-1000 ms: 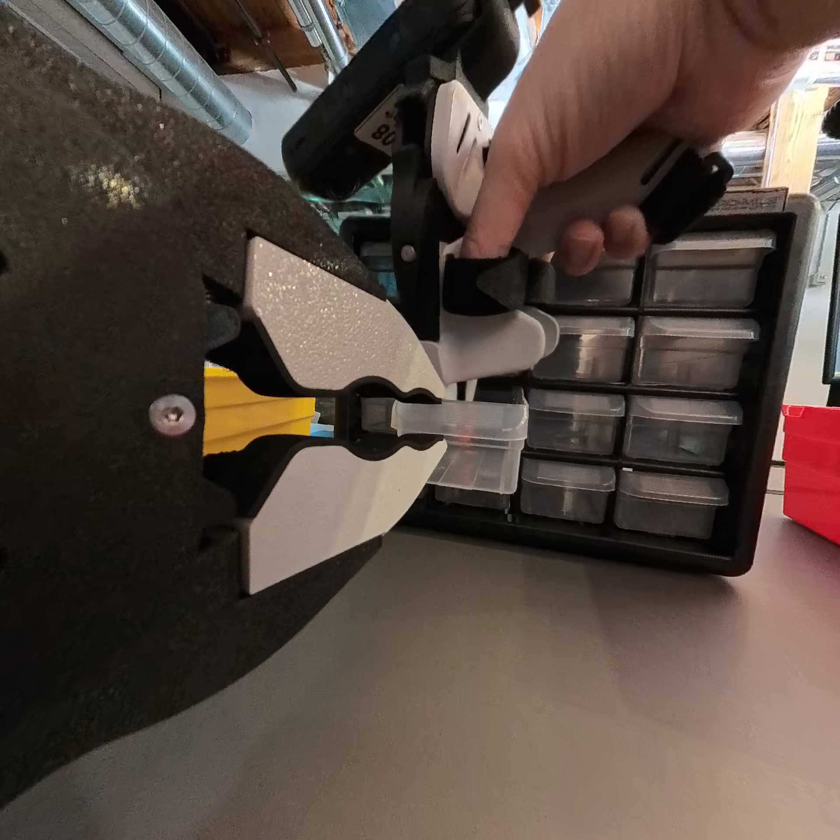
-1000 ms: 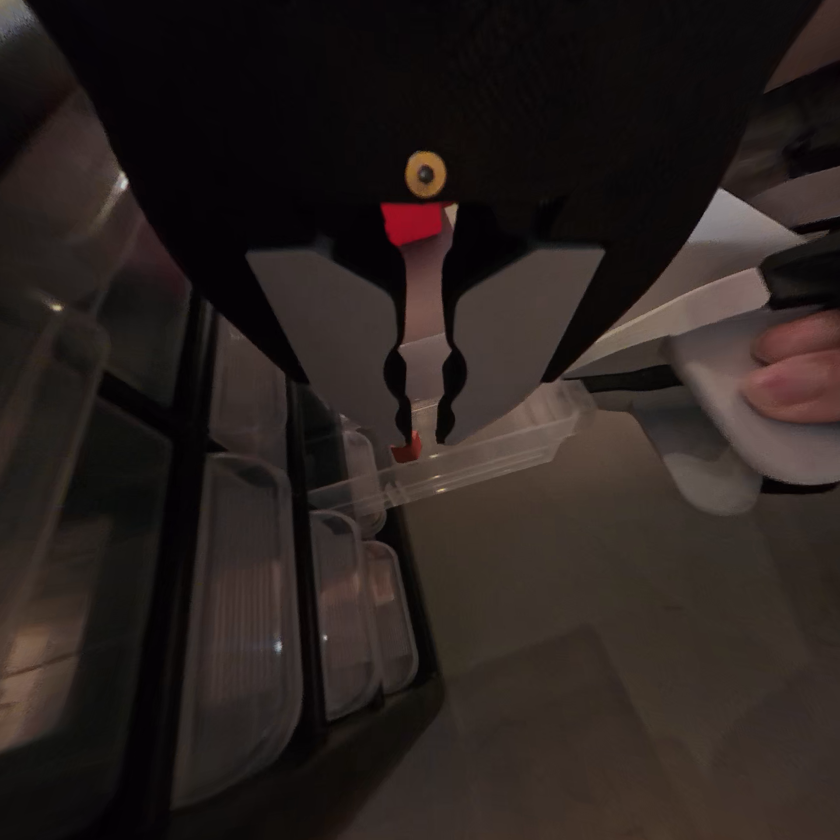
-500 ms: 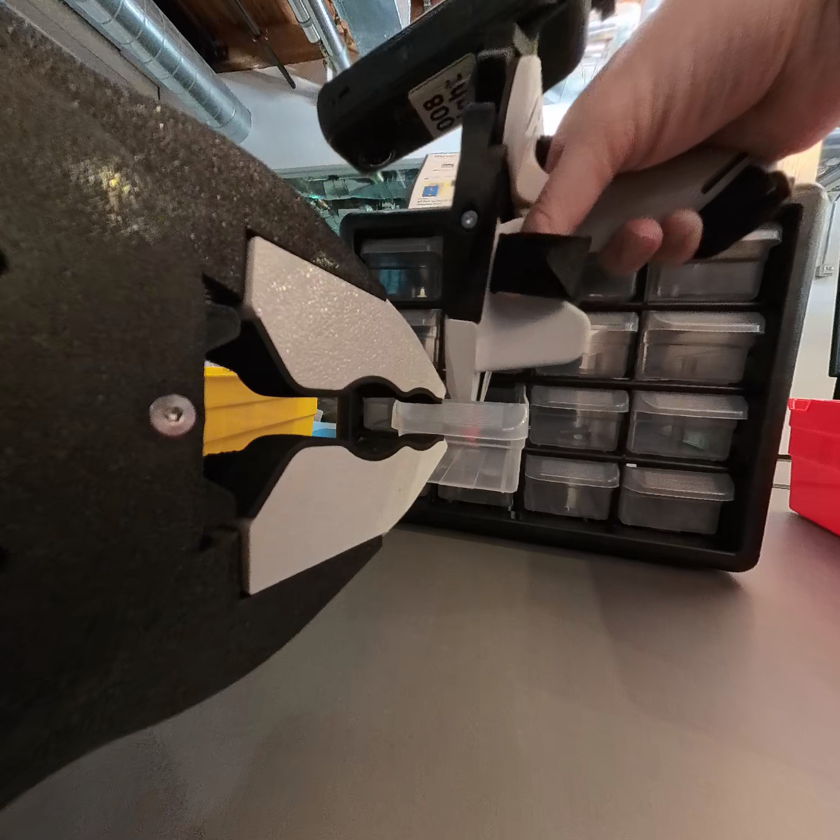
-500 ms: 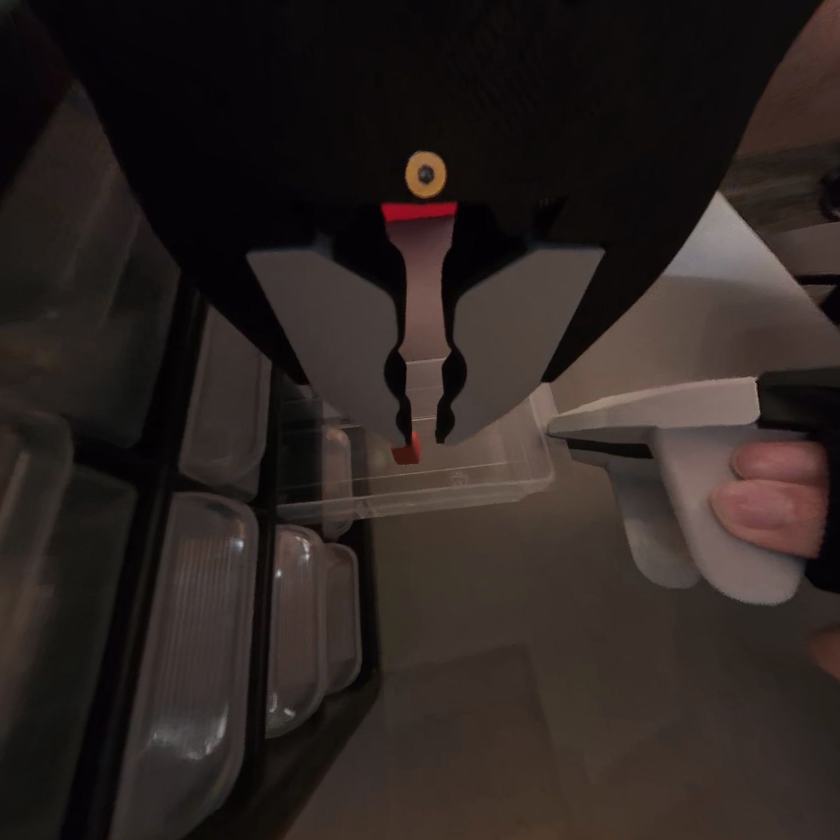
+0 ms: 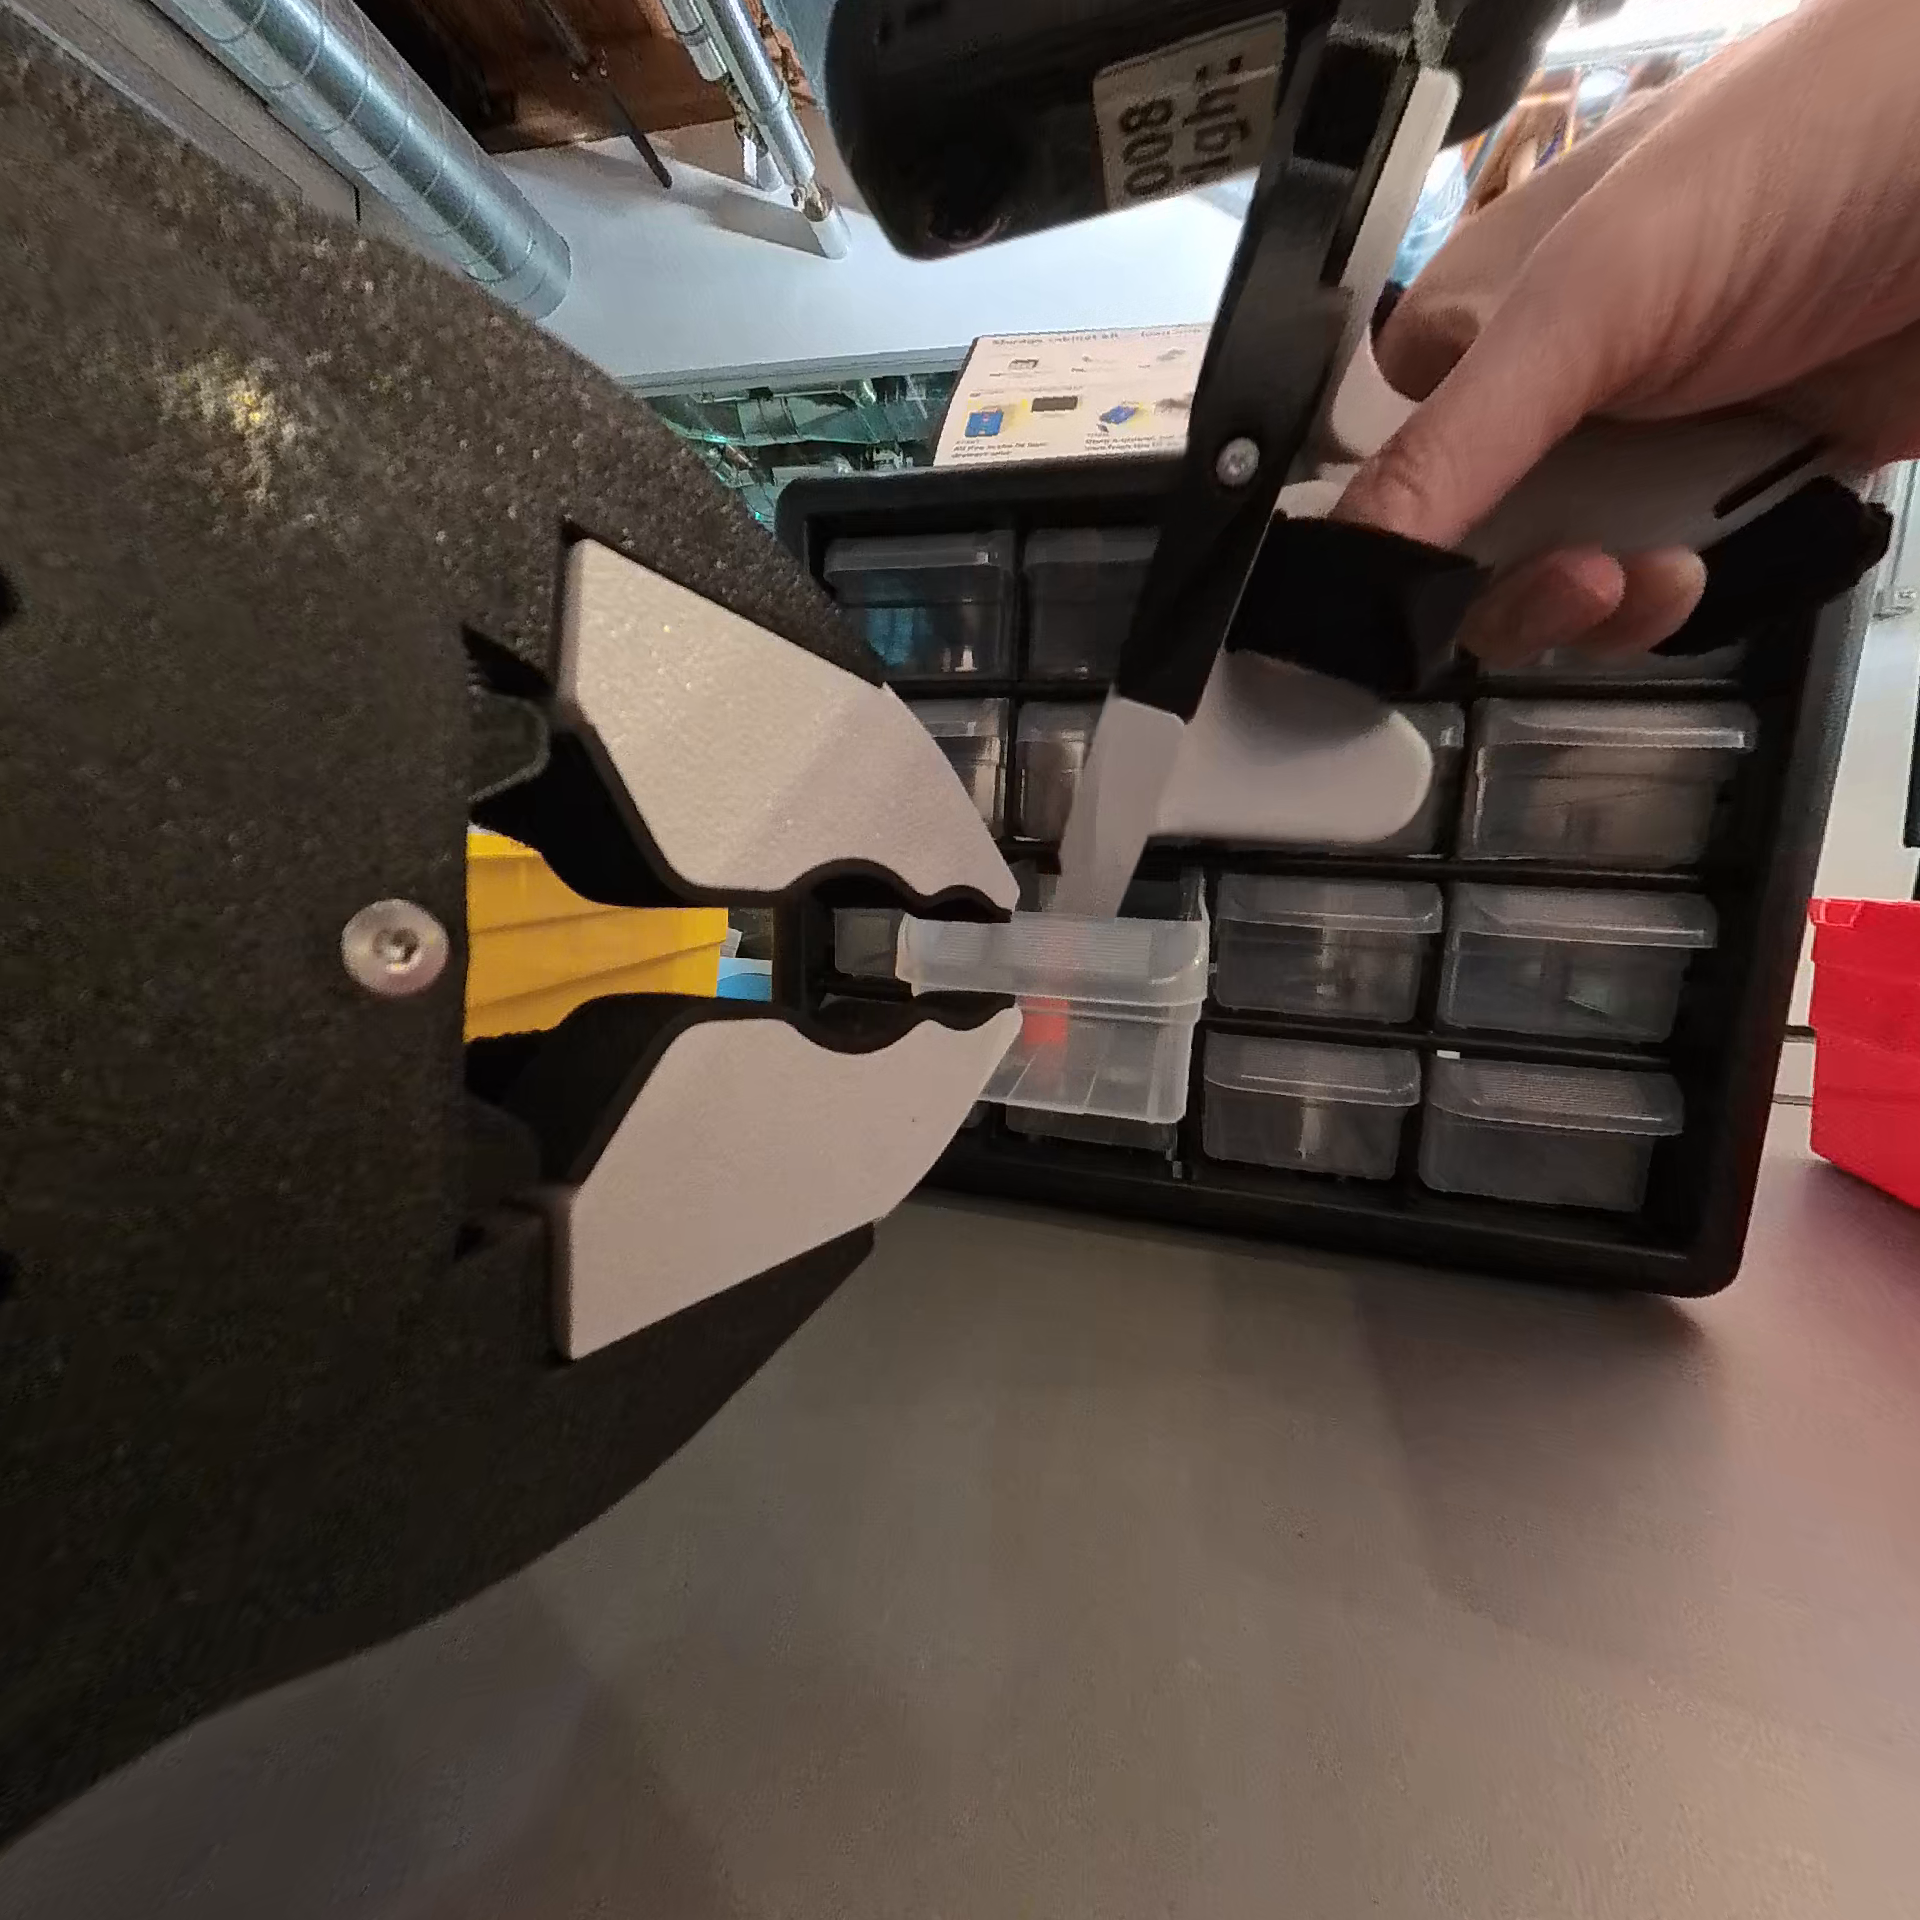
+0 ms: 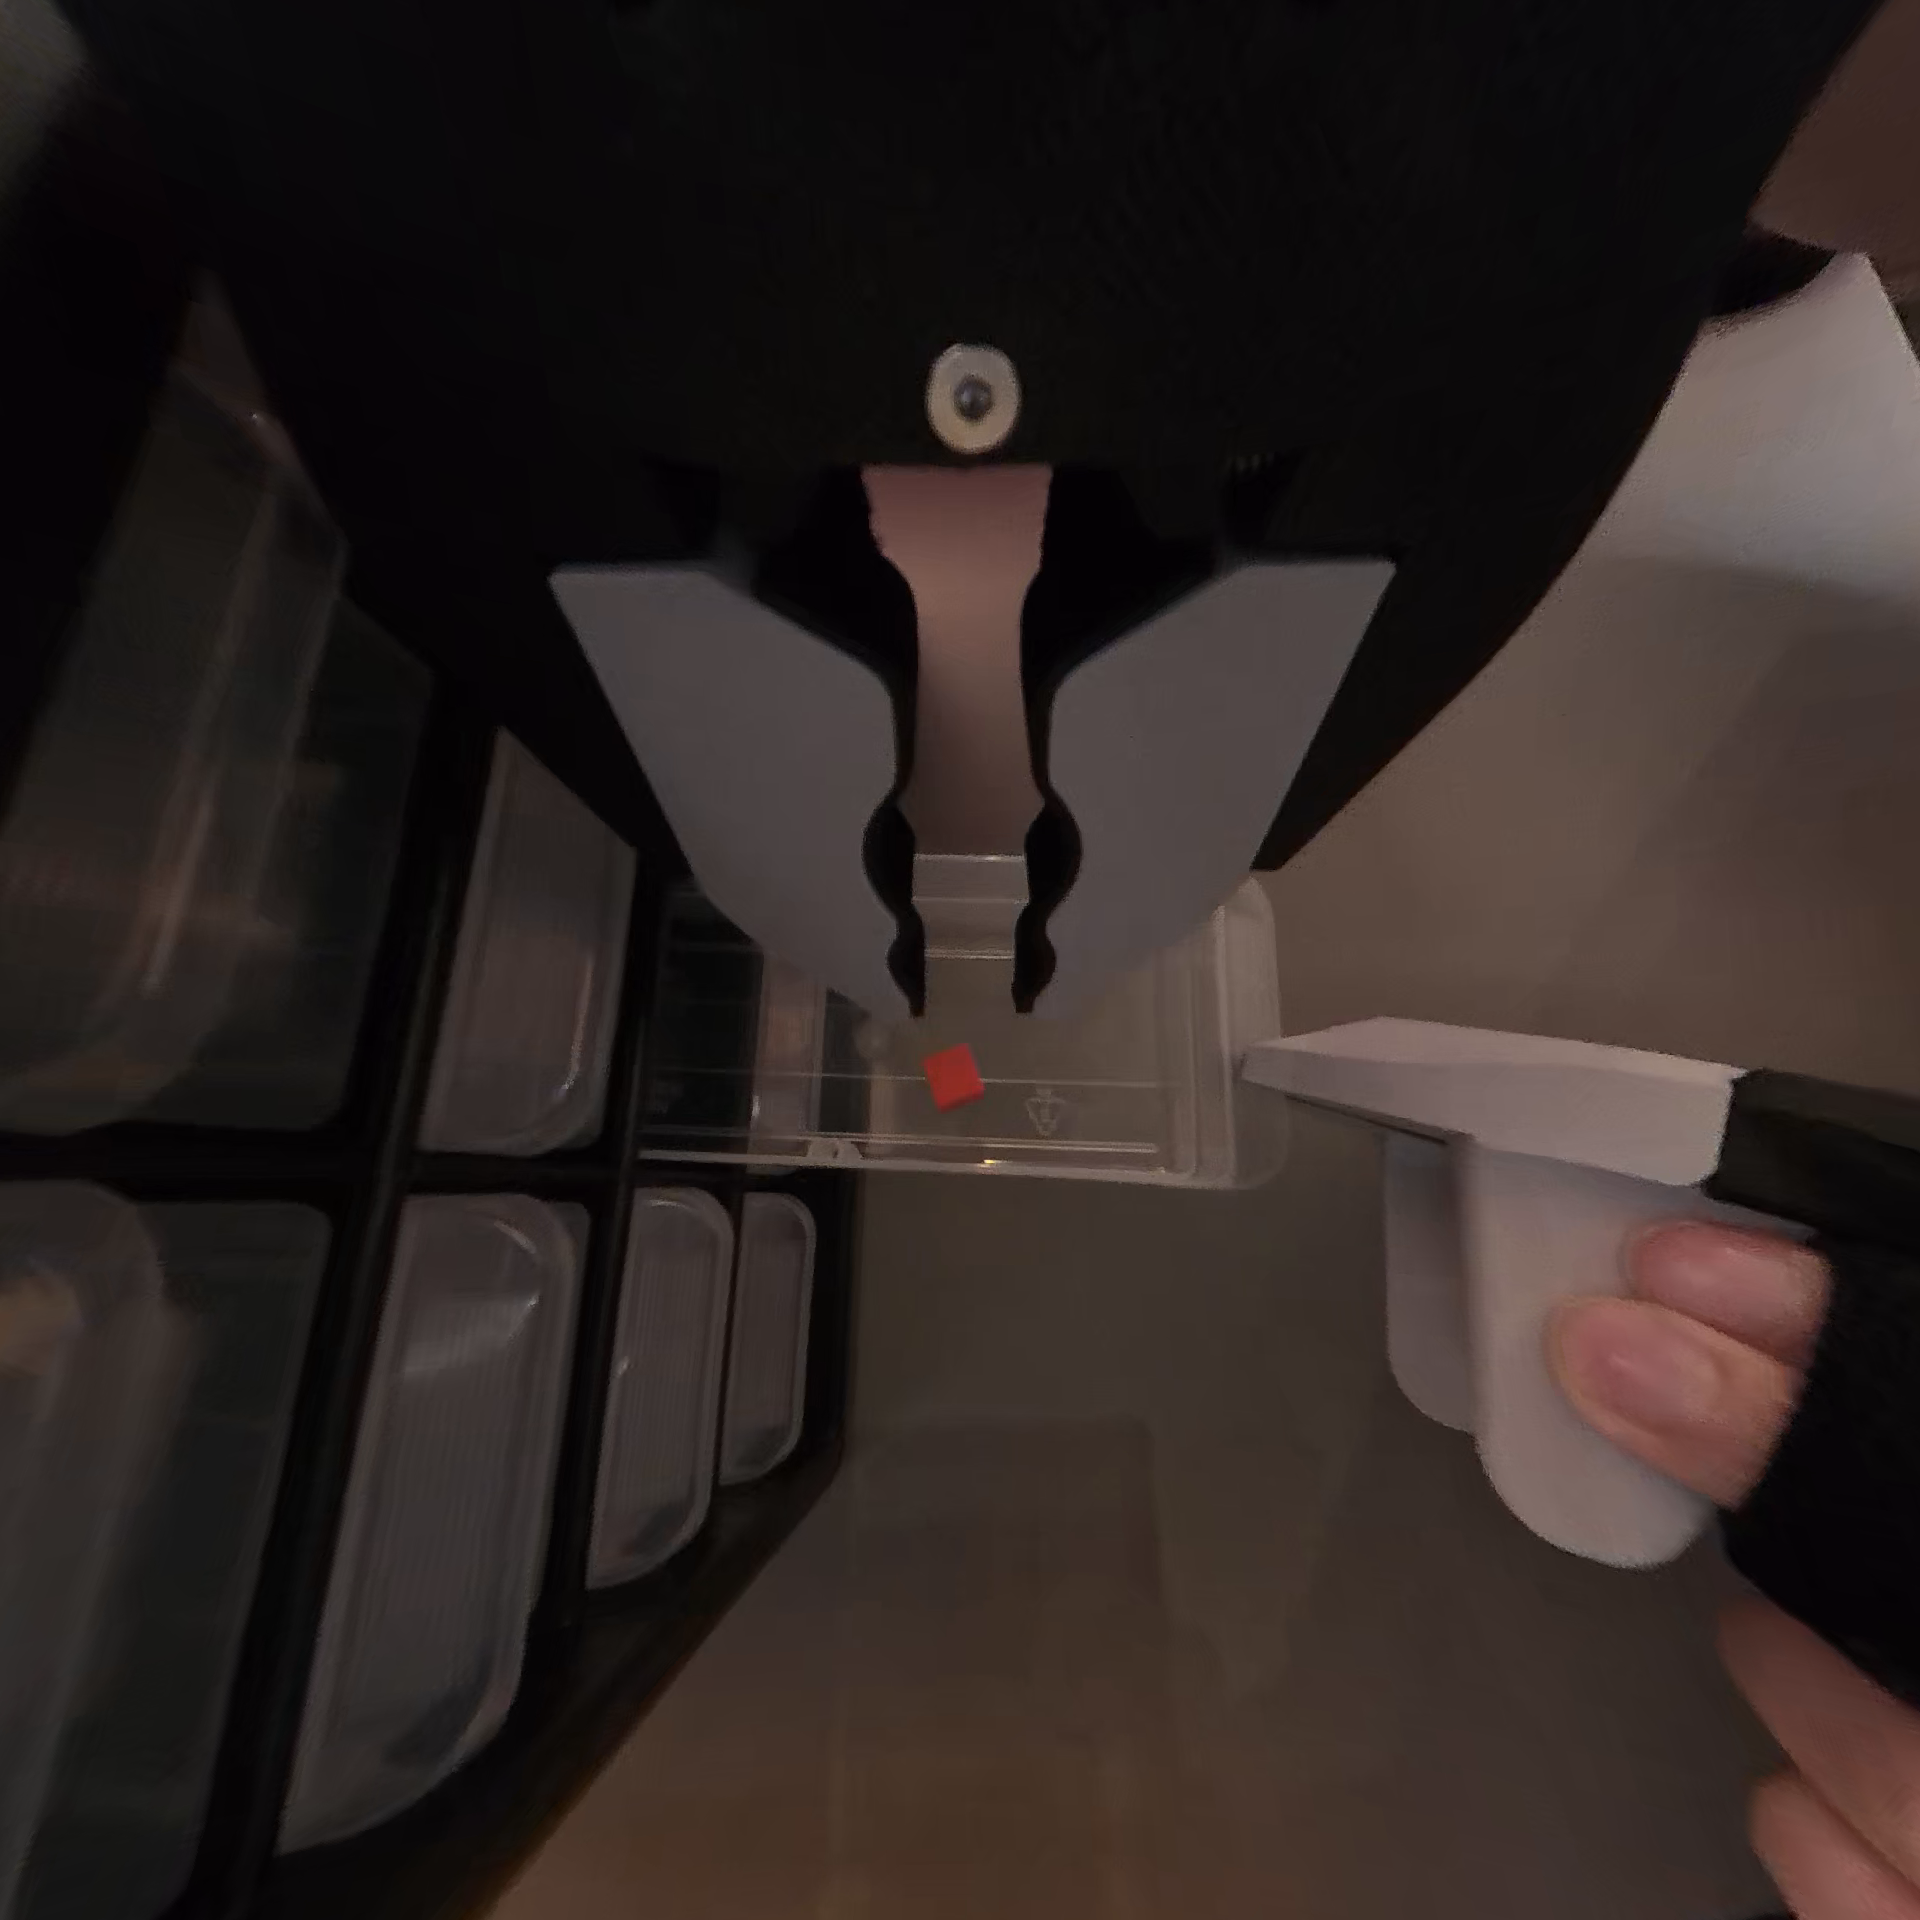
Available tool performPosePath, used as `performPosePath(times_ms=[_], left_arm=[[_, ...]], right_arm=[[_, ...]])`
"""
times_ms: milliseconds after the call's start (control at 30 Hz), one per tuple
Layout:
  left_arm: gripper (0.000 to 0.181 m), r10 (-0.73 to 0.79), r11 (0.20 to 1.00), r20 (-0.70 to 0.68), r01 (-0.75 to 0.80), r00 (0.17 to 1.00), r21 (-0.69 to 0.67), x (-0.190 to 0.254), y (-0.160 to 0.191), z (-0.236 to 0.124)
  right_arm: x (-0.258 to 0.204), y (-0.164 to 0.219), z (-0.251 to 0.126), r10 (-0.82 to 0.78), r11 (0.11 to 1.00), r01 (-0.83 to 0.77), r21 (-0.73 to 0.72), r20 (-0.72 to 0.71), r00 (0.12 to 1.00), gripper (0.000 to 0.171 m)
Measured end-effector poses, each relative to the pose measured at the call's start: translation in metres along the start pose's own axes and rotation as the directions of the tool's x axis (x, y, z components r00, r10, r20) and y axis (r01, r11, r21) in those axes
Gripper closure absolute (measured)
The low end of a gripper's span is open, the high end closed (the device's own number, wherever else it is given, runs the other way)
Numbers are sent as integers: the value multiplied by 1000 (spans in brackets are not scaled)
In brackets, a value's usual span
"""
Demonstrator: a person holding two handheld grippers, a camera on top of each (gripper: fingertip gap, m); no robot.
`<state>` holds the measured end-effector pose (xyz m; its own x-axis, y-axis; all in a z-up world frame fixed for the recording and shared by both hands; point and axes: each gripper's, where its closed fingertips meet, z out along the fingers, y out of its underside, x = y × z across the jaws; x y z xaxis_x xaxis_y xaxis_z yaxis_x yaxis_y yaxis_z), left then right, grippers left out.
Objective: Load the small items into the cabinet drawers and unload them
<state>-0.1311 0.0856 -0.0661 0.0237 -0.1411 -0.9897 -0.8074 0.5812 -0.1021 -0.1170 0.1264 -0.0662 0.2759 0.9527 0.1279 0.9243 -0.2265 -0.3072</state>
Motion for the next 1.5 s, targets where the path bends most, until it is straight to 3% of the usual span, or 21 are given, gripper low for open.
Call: performPosePath(times_ms=[600,800,933,1133,1233,1367,1433,1500], left_arm=[[169,-3,1000,-15,3,1000,3,2,0,0],[169,0,1000,-14,0,1000,0,2,0,0],[169,-4,1000,-14,4,1000,1,2,1,0],[169,-5,1000,-12,5,1000,2,2,1,0],[169,0,1000,-13,0,1000,-4,1,1,0],[169,1,1000,-7,-1,1000,-7,1,1,1],[169,-1,1000,-2,1,1000,-9,1,0,1],[169,-3,1000,6,3,1000,-9,1,-1,2]], right_arm=[[3,-5,23,-155,966,147,-211,-23,988,149],[9,-5,24,-168,958,149,-246,-60,984,159],[5,-18,5,-186,978,173,-115,-107,977,159],[-18,-17,-56,-217,949,255,187,-200,955,159],[-5,23,-99,-107,956,194,219,-358,928,160],[34,123,-156,278,933,-100,345,-518,809,160],[57,186,-161,484,870,-330,367,-503,716,160],[70,253,-146,659,748,-578,326,-461,594,159]])
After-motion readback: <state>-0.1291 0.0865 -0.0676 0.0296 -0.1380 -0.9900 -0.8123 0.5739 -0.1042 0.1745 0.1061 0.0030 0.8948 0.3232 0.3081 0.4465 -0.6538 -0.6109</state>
